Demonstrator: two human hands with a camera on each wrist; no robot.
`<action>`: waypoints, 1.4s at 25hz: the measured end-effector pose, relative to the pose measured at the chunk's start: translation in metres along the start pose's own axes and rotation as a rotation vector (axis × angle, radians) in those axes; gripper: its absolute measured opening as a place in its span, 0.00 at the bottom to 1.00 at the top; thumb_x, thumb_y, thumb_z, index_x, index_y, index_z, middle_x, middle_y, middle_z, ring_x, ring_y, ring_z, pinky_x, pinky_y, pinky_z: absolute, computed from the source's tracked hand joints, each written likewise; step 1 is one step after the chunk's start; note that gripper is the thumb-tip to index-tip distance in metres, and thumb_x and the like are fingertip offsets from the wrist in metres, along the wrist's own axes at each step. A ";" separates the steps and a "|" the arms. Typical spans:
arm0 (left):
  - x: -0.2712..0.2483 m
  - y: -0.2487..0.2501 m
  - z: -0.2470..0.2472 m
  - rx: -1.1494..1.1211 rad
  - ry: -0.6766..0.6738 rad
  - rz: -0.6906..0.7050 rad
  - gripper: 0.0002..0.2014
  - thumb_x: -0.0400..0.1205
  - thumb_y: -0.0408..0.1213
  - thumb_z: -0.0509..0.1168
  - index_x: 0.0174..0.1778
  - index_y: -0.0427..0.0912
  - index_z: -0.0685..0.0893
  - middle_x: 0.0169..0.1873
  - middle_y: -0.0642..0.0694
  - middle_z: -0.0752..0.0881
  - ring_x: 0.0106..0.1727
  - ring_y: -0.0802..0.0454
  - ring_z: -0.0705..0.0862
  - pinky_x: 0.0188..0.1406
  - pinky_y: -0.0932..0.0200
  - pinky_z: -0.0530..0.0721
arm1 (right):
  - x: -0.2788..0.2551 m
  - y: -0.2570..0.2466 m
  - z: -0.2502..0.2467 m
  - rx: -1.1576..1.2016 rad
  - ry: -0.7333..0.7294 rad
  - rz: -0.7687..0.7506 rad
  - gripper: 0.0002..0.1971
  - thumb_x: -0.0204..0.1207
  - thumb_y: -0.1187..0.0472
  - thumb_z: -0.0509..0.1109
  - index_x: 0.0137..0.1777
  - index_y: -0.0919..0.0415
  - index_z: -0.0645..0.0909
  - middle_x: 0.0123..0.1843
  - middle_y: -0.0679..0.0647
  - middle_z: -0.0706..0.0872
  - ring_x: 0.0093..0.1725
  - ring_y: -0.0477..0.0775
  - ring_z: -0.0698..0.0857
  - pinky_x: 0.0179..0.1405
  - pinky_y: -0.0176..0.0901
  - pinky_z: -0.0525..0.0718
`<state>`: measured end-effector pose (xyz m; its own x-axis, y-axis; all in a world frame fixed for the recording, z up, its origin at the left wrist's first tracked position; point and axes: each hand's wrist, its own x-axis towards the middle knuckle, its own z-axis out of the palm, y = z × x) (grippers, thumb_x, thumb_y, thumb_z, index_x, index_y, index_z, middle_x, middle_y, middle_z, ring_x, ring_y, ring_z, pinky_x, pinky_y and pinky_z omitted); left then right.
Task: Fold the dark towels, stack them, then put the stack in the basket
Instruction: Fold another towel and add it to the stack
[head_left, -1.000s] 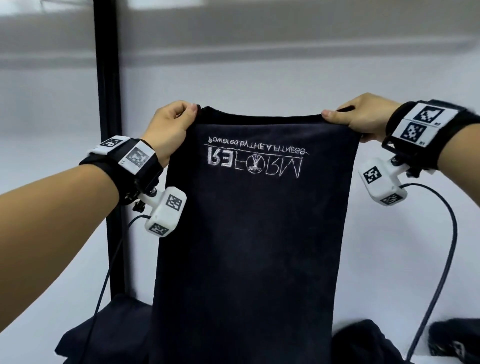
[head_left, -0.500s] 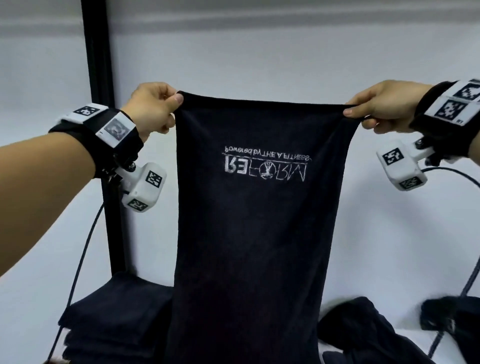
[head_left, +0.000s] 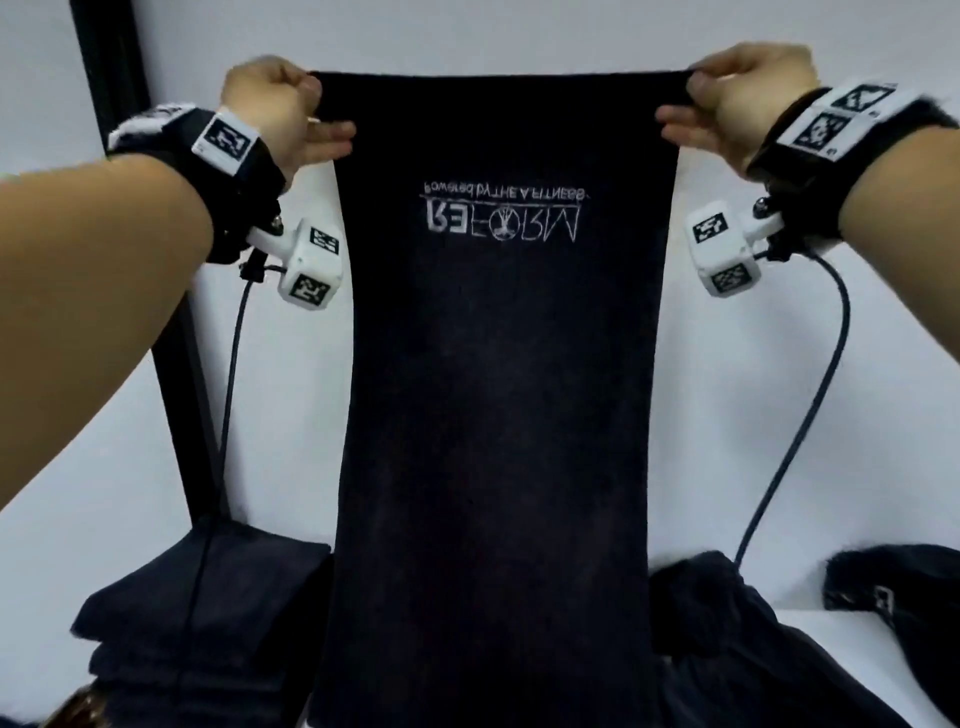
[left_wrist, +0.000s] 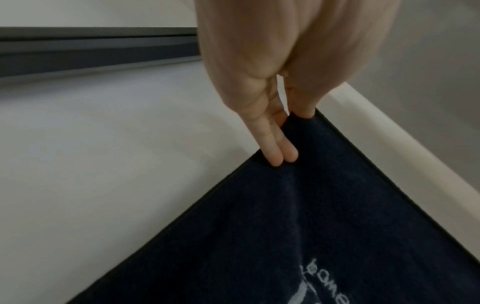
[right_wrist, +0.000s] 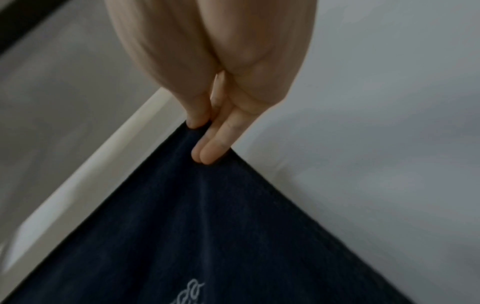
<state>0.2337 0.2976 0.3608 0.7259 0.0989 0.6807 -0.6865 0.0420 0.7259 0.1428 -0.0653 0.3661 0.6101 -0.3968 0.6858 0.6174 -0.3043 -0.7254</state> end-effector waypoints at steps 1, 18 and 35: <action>0.003 0.005 -0.002 -0.007 -0.021 0.047 0.08 0.86 0.29 0.55 0.42 0.43 0.73 0.43 0.43 0.79 0.37 0.46 0.91 0.41 0.51 0.90 | 0.002 -0.004 -0.002 0.014 -0.006 -0.041 0.07 0.84 0.68 0.61 0.47 0.58 0.76 0.48 0.57 0.84 0.44 0.51 0.93 0.43 0.41 0.89; -0.081 0.089 -0.069 -0.103 -0.092 0.124 0.03 0.82 0.37 0.61 0.43 0.47 0.79 0.34 0.57 0.82 0.28 0.61 0.80 0.36 0.65 0.80 | -0.077 -0.102 -0.023 0.127 -0.117 -0.156 0.04 0.85 0.65 0.61 0.54 0.56 0.75 0.54 0.50 0.86 0.53 0.50 0.91 0.52 0.40 0.87; -0.385 0.042 -0.156 0.175 -0.189 -0.353 0.10 0.82 0.35 0.63 0.34 0.46 0.80 0.32 0.42 0.75 0.22 0.52 0.72 0.21 0.62 0.64 | -0.383 -0.029 -0.123 -0.198 -0.436 0.434 0.03 0.83 0.65 0.65 0.48 0.61 0.79 0.25 0.56 0.79 0.21 0.52 0.81 0.19 0.40 0.83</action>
<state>-0.0811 0.4165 0.1138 0.9210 -0.0758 0.3820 -0.3890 -0.1297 0.9121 -0.1702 -0.0112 0.1176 0.9551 -0.1442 0.2588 0.1915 -0.3660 -0.9107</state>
